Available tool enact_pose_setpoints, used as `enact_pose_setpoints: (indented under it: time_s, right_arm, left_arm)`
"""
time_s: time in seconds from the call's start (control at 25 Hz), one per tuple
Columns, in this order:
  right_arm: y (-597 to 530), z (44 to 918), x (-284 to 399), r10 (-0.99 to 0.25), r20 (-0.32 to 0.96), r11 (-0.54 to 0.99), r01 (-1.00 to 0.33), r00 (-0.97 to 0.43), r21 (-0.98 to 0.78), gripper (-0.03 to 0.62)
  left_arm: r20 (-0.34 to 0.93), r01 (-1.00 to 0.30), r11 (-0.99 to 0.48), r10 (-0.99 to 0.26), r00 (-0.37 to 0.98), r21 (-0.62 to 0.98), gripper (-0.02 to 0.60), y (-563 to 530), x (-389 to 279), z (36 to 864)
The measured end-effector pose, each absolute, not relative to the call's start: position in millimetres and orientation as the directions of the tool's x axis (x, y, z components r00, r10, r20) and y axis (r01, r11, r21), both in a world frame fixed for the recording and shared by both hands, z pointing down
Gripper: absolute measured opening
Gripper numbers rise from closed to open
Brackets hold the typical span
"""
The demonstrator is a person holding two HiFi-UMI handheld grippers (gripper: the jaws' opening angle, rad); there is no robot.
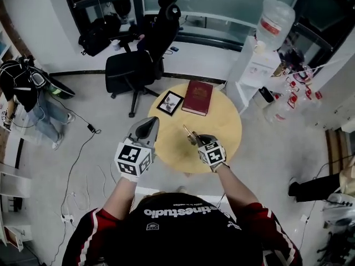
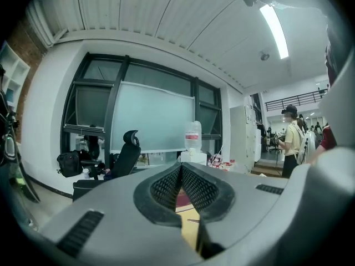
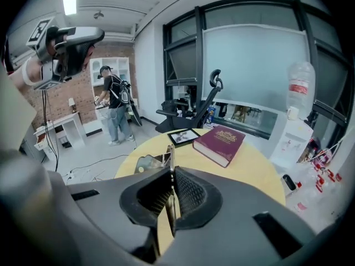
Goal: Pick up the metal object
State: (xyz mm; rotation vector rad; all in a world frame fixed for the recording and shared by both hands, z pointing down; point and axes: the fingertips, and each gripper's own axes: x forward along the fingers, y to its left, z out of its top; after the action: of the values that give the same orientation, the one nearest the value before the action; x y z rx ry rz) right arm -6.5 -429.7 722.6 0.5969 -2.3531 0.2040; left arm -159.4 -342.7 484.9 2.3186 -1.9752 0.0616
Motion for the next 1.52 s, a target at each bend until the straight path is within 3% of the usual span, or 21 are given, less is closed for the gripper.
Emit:
enact_pose_setpoints:
  time_s: [0.72,1.52]
  right_arm:
    - [-384,556,14,-0.58,0.394,0.769,-0.639,-0.713,-0.025,0.033]
    - [-342,436,84,-0.797,0.15,0.585,-0.81,-0.584,-0.042,0.032]
  left_arm:
    - [0.036,-0.93,-0.366,-0.929,0.368,0.04,0.017,-357,-126,441]
    - [-0.046,-0.867,-0.498,-0.866,0.497,-0.007,0.017,-345,-100,384]
